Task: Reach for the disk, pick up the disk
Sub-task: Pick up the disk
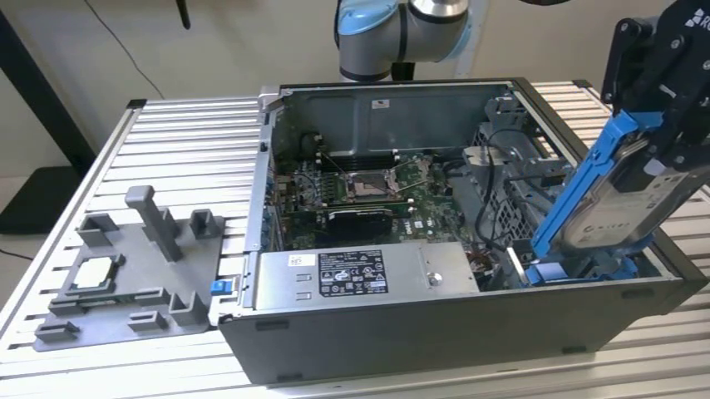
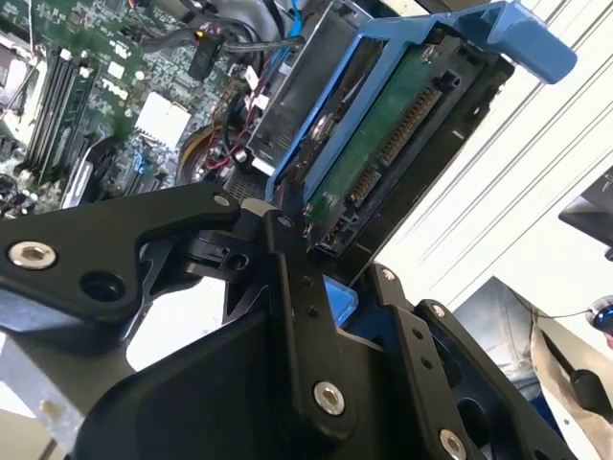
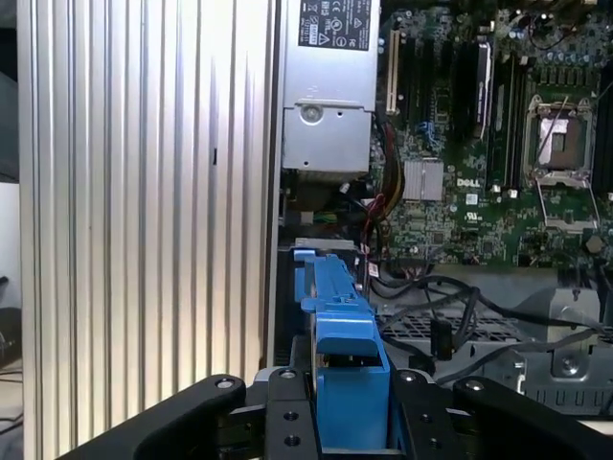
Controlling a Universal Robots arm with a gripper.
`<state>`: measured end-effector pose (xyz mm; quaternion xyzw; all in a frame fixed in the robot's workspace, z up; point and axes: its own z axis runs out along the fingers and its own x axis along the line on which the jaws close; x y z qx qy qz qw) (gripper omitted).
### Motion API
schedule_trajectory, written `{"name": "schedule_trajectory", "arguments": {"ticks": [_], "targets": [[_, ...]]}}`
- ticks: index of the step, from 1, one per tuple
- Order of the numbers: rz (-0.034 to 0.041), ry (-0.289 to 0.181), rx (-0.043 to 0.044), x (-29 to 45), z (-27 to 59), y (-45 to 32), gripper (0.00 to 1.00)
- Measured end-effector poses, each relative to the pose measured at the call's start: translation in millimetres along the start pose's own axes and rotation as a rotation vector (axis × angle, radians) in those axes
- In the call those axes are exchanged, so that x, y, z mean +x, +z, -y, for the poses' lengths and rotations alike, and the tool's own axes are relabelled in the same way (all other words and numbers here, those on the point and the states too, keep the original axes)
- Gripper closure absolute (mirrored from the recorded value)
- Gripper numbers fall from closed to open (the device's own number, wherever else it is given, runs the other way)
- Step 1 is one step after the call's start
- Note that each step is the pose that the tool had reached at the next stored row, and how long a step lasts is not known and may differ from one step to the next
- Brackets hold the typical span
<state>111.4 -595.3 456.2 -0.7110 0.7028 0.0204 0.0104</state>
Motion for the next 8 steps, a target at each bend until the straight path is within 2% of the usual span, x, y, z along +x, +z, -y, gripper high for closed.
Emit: {"name": "schedule_trajectory", "arguments": {"ticks": [3,8], "targets": [[-0.0001,0.0,0.0,0.5,0.1,3.2,1.0],[0.0007,0.0,0.0,0.6,0.1,4.5,1.0]]}}
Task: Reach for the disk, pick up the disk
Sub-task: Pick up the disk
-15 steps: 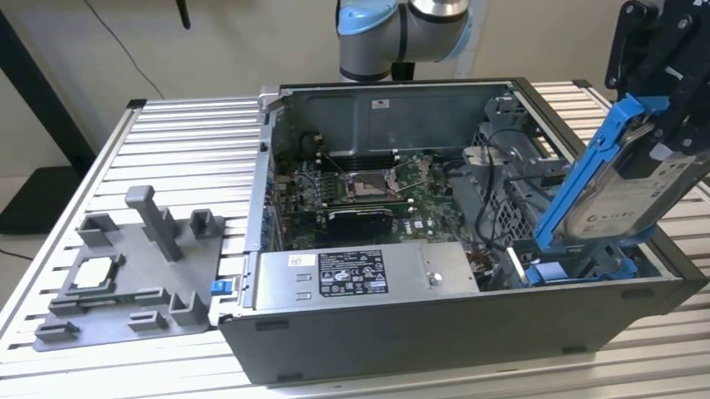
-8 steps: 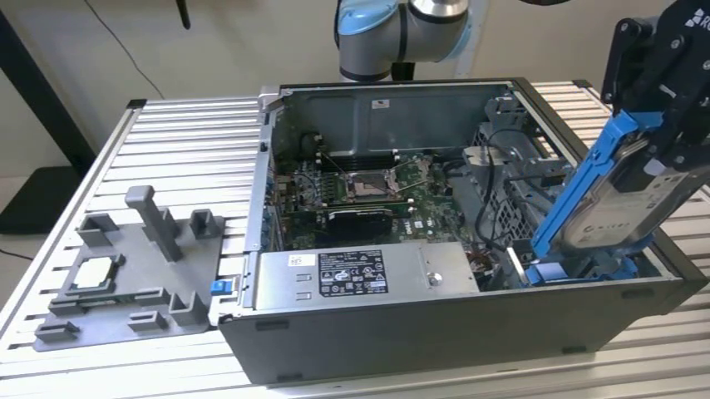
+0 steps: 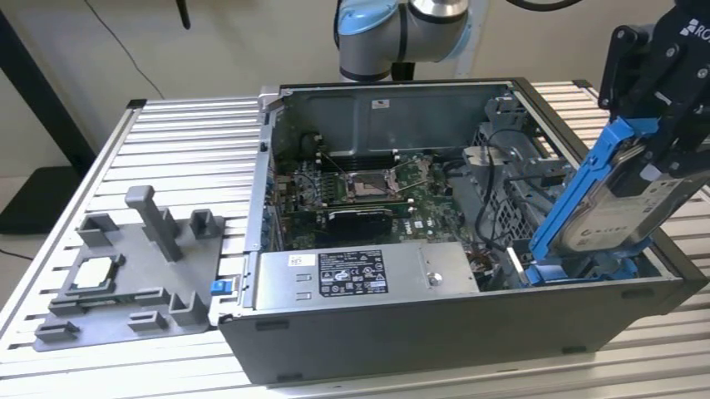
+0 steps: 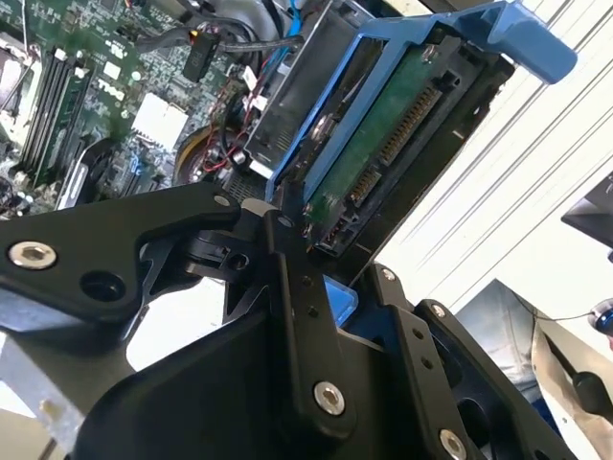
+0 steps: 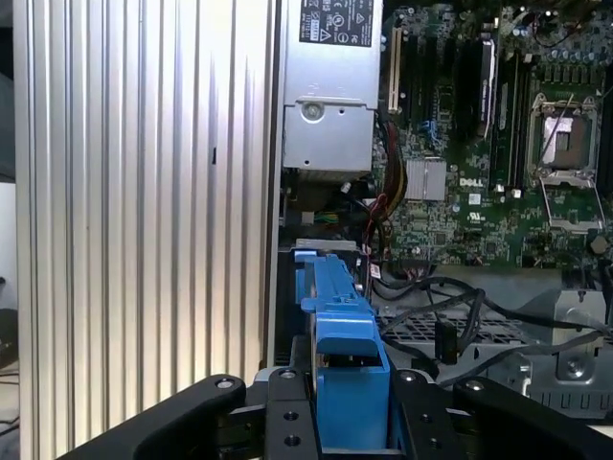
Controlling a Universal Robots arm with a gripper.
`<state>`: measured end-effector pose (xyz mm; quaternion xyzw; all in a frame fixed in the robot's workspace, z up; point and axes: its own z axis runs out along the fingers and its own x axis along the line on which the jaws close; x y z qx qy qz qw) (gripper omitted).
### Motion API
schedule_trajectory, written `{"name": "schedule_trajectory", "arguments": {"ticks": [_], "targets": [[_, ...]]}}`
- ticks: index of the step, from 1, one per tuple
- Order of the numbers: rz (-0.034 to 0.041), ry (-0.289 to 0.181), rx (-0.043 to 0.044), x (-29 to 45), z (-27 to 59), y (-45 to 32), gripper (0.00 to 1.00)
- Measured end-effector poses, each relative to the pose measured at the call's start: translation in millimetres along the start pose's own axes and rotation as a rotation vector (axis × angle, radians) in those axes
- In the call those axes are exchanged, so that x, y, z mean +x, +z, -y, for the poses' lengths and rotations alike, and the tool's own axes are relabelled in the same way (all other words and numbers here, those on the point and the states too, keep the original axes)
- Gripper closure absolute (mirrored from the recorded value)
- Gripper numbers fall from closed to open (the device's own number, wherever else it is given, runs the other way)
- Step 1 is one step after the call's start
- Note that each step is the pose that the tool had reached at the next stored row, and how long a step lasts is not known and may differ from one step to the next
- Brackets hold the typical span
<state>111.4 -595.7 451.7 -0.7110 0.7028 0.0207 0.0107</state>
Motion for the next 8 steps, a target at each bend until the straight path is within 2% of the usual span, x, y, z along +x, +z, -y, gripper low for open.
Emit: {"name": "schedule_trajectory", "arguments": {"ticks": [8], "targets": [[0.0005,-0.003,-0.0001,0.0,0.0,0.3,1.0]]}}
